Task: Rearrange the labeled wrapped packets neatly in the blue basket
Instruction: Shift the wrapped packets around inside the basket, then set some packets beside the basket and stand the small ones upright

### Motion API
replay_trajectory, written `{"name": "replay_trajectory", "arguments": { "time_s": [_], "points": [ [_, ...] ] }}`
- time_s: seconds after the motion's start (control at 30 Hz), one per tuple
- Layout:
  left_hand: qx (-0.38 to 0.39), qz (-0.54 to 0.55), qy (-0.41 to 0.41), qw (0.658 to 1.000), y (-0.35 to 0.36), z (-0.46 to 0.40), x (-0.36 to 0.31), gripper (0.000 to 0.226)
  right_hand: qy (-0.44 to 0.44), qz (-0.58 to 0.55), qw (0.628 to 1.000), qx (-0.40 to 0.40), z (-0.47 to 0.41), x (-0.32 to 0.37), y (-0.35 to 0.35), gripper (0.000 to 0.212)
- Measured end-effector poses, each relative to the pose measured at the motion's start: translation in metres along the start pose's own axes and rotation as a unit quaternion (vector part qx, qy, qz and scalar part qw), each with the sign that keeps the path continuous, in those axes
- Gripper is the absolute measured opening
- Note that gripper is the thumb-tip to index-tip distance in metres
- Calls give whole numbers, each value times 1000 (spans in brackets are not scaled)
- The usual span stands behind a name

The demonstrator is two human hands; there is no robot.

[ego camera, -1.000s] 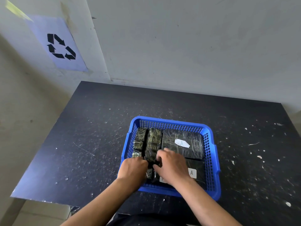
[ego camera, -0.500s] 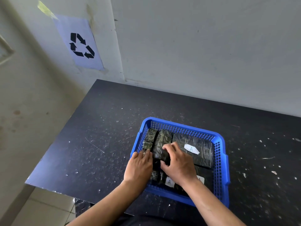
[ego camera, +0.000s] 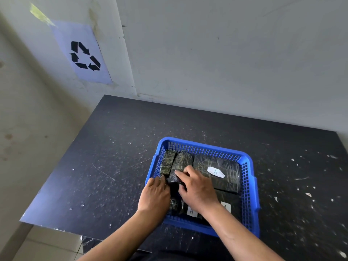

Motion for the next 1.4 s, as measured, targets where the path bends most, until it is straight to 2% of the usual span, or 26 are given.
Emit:
{"name": "replay_trajectory", "arguments": {
  "time_s": [0.1,0.17,0.27,0.33,0.37,0.43,0.5,0.57,0.63,0.73,0.83,0.93,1.0,1.07,1.1,1.13,1.27,1.33,1.4],
  "points": [
    [-13,9,-7,1000,2,0,0,51,23,-43,996,-72,-6,-8,-21,36],
    [-17,12,-10,1000,4,-1,0,59,81,-103,982,-138,-10,-23,-36,39],
    [-17,10,0,1000,6,-2,-1,62,221,-255,925,-172,-17,-53,-38,41],
    [-16,6,6,1000,6,-2,-1,62,263,-314,895,-178,-23,-61,-39,33],
    [-17,3,7,1000,6,-3,-2,63,252,-316,896,-183,-26,-59,-42,29],
    [-17,-2,7,1000,6,-3,-2,63,213,-289,917,-174,-32,-54,-47,39],
    [-15,-5,8,1000,5,-4,-1,62,217,-259,929,-155,-38,-58,-47,42],
    [-12,3,9,1000,1,-8,0,54,247,-249,924,-154,-42,-68,-51,35],
    [-14,27,6,1000,-7,-14,2,35,265,-260,914,-164,-45,-78,-57,27],
    [-38,127,-42,990,-23,-28,13,12,280,-307,890,-189,-46,-91,-69,20],
    [-97,255,-118,955,-43,-40,34,14,303,-351,867,-181,-43,-99,-73,22],
    [-137,358,-216,898,-52,-45,60,7,329,-393,838,-188,-37,-104,-74,27],
    [-128,464,-267,835,-47,-48,70,6,350,-430,810,-190,-32,-107,-71,23],
    [-94,589,-297,746,-38,-49,70,19,361,-451,796,-182,-28,-108,-67,21],
    [-84,619,-298,721,-36,-49,69,26,363,-455,794,-175,-27,-108,-66,22],
    [-82,623,-290,722,-37,-49,68,32,364,-458,793,-170,-27,-107,-65,24],
    [-87,579,-245,773,-43,-48,64,45,357,-473,792,-149,-30,-105,-63,23],
    [-98,568,-238,782,-45,-47,65,39,350,-489,790,-119,-35,-97,-59,26],
    [-108,568,-237,781,-45,-43,72,23,335,-500,794,-82,-41,-83,-54,31]
  ]
}}
Point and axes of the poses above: each hand's wrist, its own z-axis away from the middle knuckle, its own y-axis out of the palm, x = y × z, the point moved 9 cm from there along -z, towards the middle knuckle, and after that the axes turned 9 degrees about -x, right-handed, at the moved point
